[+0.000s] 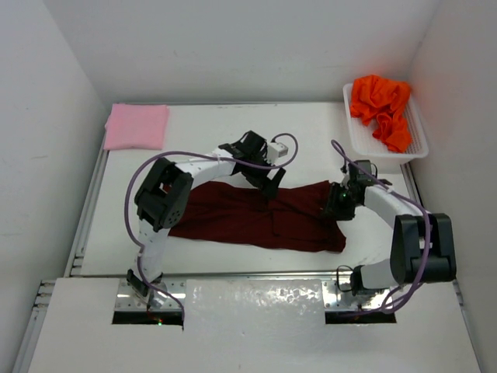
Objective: Fold and stack the t-shirts
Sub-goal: Fold the other side of the tshirt into a rectangle
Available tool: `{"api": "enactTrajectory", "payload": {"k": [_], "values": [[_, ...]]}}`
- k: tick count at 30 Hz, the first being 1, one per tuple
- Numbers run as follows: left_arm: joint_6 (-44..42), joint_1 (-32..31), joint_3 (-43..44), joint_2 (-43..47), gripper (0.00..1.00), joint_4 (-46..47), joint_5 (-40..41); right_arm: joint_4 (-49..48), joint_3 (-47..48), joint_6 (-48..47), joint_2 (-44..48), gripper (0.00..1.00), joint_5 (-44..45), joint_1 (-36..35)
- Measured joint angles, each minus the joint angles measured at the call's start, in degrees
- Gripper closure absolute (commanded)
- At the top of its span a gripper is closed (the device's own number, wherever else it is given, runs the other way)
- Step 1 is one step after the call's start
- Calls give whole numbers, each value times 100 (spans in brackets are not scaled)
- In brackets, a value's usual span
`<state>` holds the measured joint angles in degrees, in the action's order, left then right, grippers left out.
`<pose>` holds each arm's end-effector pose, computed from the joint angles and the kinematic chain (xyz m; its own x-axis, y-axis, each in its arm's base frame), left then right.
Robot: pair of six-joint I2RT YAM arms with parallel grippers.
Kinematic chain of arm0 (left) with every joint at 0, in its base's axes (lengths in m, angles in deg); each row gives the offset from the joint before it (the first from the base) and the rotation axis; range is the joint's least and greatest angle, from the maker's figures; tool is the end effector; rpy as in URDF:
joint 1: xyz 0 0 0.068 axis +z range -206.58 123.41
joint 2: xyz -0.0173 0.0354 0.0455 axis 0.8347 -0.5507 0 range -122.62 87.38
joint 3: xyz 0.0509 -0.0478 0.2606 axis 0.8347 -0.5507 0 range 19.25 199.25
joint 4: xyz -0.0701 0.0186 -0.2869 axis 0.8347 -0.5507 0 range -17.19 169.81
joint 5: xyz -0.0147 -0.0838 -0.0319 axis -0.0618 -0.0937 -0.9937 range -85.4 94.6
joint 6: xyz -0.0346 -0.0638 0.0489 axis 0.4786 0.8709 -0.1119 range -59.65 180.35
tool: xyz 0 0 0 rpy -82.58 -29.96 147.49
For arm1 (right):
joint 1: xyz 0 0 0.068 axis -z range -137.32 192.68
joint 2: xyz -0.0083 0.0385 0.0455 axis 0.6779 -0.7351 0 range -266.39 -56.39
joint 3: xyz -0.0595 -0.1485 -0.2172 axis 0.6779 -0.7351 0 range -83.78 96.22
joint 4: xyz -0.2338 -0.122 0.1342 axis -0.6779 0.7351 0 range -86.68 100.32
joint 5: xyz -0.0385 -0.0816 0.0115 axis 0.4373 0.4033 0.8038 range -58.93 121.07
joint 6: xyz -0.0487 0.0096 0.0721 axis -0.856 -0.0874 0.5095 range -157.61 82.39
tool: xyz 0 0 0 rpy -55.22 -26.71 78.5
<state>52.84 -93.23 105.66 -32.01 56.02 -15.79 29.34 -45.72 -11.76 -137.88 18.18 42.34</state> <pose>0.3828 -0.3185 0.1151 -0.5723 0.5784 -0.5813 0.7942 0.5674 -0.2173 0.2795 0.0190 0.0814 -0.8793 0.4198 -0.2250 0.3325 0.8793 0.3410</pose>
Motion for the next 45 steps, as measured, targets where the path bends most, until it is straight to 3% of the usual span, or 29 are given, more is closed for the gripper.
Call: {"api": "enactTrajectory", "payload": {"k": [4,6,7,8,9,11,12,14,16,21,29,31,32,34,35,36,37,45], "values": [[-175,0,592,37,0,-396,-66,302,431,-315,205,57,70,0],[-286,0,782,157,1,-533,-153,284,664,-424,345,67,42,0],[-332,-2,802,262,10,-597,-203,247,772,-472,398,72,17,0],[-393,-11,798,380,37,-695,-284,188,876,-503,415,84,-31,0],[-413,-20,791,487,56,-787,-356,127,929,-533,398,87,-74,0],[-538,-50,691,684,81,-879,-610,-39,1045,-518,192,84,-179,0],[-557,-68,649,717,100,-927,-699,-96,1080,-514,70,80,-225,0],[-621,-131,584,693,100,-1036,-903,-221,1161,-505,-284,75,-291,0],[-629,-205,546,553,86,-1167,-1062,-313,1285,-509,-706,72,-367,0],[-549,-302,492,63,63,-1272,-1095,-599,1425,-509,-1375,74,-505,0],[-380,-302,313,-153,55,-1204,-1016,-984,1427,-487,-1788,69,-592,0],[-330,-302,313,-216,57,-1174,-988,-1045,1427,-485,-1961,69,-608,0],[-306,-302,313,-247,67,-1152,-986,-1073,1429,-481,-2026,70,-632,0],[-225,-302,313,-297,84,-1113,-990,-1102,1453,-494,-2044,85,-684,17],[-208,-302,313,-310,100,-1102,-990,-1113,1456,-498,-2052,90,-675,22],[-205,-302,313,-317,100,-1091,-992,-1113,1456,-492,-2065,98,-671,22],[-234,-302,313,-319,100,-1088,-990,-1117,1456,-490,-2068,100,-662,22],[-623,-302,221,-286,100,-1224,-1034,-1209,1453,-476,-1917,100,-345,15]]}}
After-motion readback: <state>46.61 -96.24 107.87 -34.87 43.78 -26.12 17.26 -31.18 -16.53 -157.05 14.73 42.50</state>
